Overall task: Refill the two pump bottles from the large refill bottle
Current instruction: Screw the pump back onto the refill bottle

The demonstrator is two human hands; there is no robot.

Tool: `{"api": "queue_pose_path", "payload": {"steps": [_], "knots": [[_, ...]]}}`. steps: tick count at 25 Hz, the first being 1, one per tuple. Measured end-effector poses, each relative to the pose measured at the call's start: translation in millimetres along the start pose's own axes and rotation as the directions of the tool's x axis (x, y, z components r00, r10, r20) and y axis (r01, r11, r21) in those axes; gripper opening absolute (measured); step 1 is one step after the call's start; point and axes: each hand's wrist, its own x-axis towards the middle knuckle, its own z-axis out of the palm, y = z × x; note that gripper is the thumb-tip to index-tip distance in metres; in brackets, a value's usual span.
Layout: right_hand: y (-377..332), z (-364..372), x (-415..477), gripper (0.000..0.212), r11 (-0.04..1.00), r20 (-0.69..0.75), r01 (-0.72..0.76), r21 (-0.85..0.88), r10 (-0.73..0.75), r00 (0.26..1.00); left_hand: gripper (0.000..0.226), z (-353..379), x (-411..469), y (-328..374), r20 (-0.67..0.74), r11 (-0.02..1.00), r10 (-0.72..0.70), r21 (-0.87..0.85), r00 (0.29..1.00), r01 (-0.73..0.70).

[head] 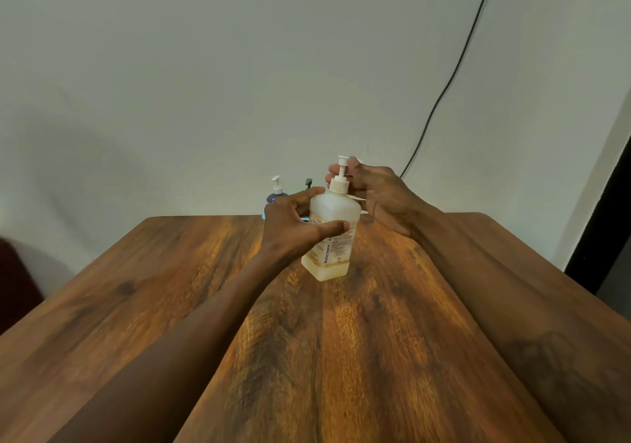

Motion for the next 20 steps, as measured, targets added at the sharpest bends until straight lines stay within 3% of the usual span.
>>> {"api": "queue_pose_path", "payload": {"steps": [2, 7, 11, 13, 15, 17, 18, 20], "knots": [[6, -4, 1, 0.026, 0.996, 0.023, 0.069, -0.048, -0.068, 0.997, 0.065, -2, 2, -1, -0.002, 1.000, -0.009, 0.006, 1.000, 0.009], [8, 3, 4, 0.029, 0.941, -0.154, 0.184, -0.285, -0.234, 0.960, 0.063, 4, 1, 0, -0.062, 1.000, -0.016, 0.000, 0.998, 0.016], [8, 14, 7, 0.053, 0.873, -0.368, 0.061, -0.485, -0.267, 0.891, 0.065, 7, 1, 2, -0.062, 0.998, 0.051, 0.038, 0.997, -0.048], [6, 18, 8, 0.059, 0.817, -0.395, -0.002, -0.577, -0.277, 0.876, 0.069, 9, 2, 0, -0.065, 0.997, 0.053, 0.050, 0.996, -0.050], [4, 16, 10, 0.057, 0.847, -0.291, 0.037, -0.530, -0.222, 0.931, 0.074, 9, 5, -3, -0.070, 0.999, 0.027, 0.029, 0.997, -0.025], [-1, 10, 12, 0.047, 0.954, -0.094, 0.066, -0.293, -0.098, 0.991, 0.077, 7, 10, -7, -0.055, 1.000, -0.012, -0.021, 0.998, 0.011], [-3, 6, 13, 0.042, 0.980, -0.010, 0.060, -0.188, -0.063, 0.998, 0.078, 5, 12, -9, -0.051, 0.999, -0.028, -0.041, 0.998, 0.026], [-6, 2, 12, 0.035, 0.980, 0.069, 0.093, -0.174, -0.082, 0.994, 0.075, 0, 12, -8, -0.048, 0.997, -0.037, -0.074, 0.998, 0.033]]}}
